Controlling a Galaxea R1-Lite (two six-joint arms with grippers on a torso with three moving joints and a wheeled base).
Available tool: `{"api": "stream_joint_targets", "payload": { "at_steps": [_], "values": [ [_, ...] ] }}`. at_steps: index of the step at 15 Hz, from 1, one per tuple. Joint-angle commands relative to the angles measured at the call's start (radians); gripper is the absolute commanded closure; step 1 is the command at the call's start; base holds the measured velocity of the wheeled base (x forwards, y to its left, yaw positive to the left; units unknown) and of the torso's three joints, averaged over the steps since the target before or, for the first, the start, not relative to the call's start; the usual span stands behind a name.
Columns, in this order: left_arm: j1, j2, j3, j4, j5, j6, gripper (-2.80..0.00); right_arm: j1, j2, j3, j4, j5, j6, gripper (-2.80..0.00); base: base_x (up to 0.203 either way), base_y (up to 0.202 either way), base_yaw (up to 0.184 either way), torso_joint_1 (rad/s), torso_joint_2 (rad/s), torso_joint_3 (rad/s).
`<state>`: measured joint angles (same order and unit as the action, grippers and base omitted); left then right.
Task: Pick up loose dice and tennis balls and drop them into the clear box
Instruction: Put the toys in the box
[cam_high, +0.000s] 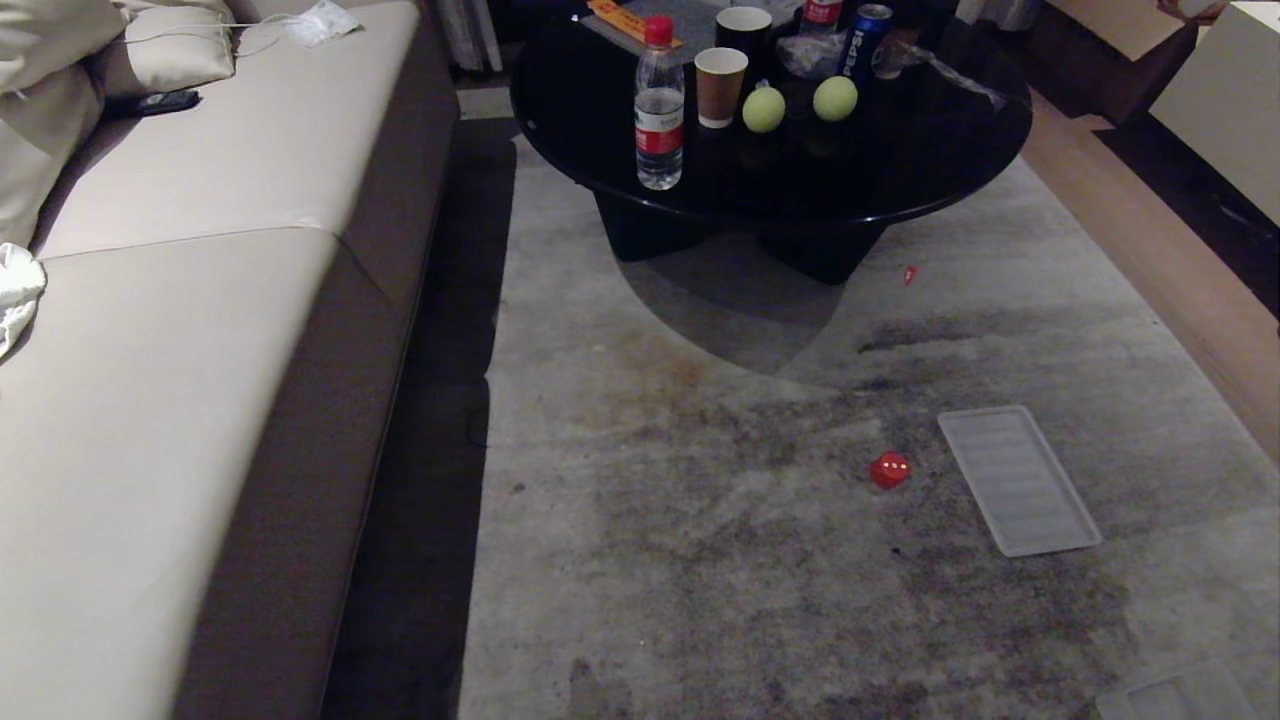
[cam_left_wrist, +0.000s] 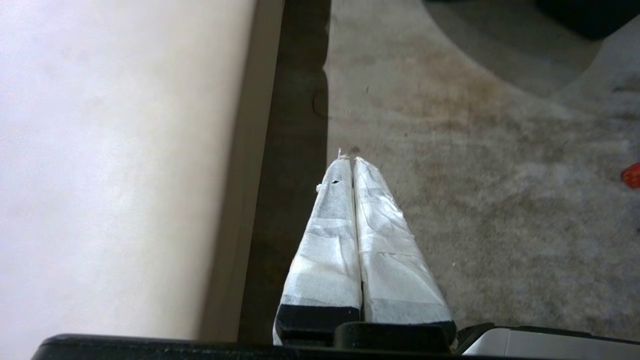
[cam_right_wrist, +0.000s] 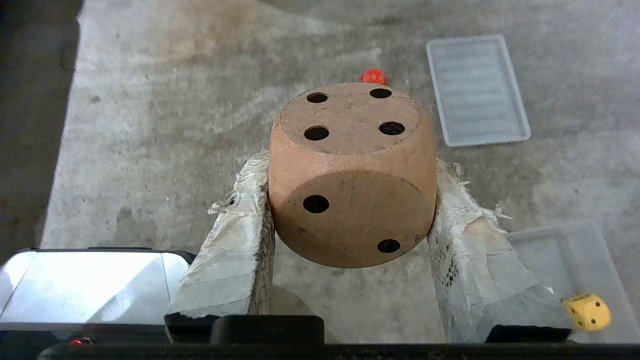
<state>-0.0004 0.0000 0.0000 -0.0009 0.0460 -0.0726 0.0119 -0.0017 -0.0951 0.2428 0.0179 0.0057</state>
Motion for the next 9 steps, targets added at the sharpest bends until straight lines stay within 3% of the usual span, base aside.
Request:
{"api": "stream_joint_targets", "payload": {
  "at_steps": [1,9],
  "values": [
    [0.0,0.002,0.002,-0.002,0.0,-0.002,0.0,0.0,0.002,0.0,0.001,0.0,-0.001,0.0,0.0,0.0,0.0,-0.001,0.0,0.206],
    [0.0,0.002,0.002,-0.002,0.0,-0.001,0.0,0.0,0.002,0.0,0.001,0.0,0.0,0.0,0.0,0.0,0.0,0.003,0.0,0.202]
  ]
}}
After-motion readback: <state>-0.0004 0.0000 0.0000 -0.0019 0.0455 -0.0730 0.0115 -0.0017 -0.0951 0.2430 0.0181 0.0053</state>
